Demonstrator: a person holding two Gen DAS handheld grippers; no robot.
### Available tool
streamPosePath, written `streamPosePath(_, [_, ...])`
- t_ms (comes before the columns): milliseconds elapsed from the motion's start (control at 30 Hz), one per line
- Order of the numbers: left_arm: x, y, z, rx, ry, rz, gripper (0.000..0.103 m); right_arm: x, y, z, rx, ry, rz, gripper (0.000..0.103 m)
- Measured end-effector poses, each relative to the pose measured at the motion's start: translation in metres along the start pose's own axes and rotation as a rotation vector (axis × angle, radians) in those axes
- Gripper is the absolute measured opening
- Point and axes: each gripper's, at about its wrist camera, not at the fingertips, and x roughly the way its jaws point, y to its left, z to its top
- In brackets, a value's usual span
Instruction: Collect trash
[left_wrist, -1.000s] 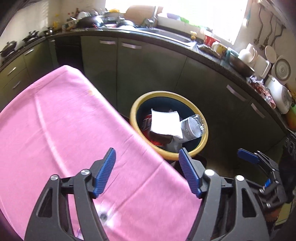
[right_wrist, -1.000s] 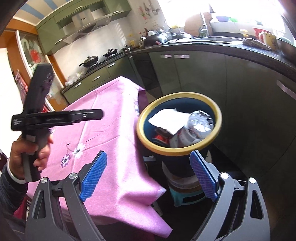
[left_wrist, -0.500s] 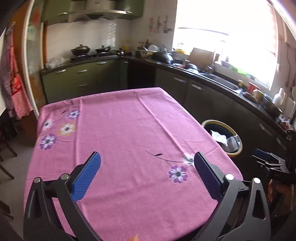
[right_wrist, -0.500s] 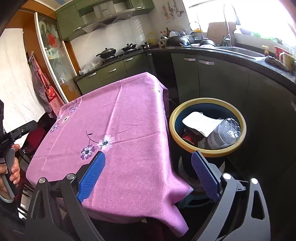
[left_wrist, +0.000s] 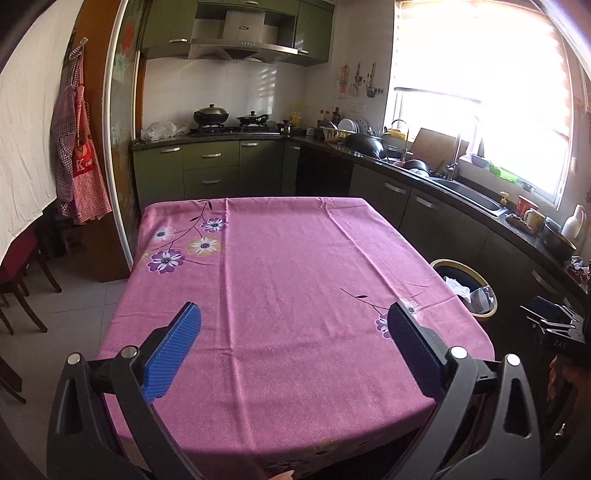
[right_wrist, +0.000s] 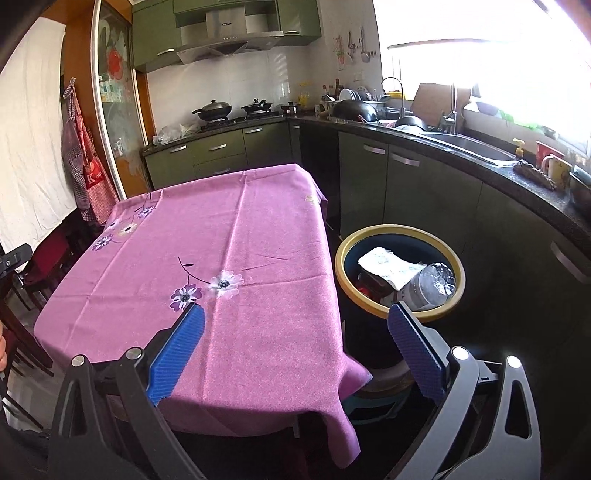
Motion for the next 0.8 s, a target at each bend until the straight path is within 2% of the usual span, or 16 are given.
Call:
streamPosePath(200, [-0.014,-0.003,-0.007,0.006,-0.016,0.000,0.096,-0.018,0.002,0.000,-0.017,-0.040,-0.020,0.098])
streamPosePath(800, [-0.024,-0.009,-0.010,0.022,-0.017,-0.005,0.096,-0.031,0.009,0.002,-0.023,-0.060,0.003,0.098])
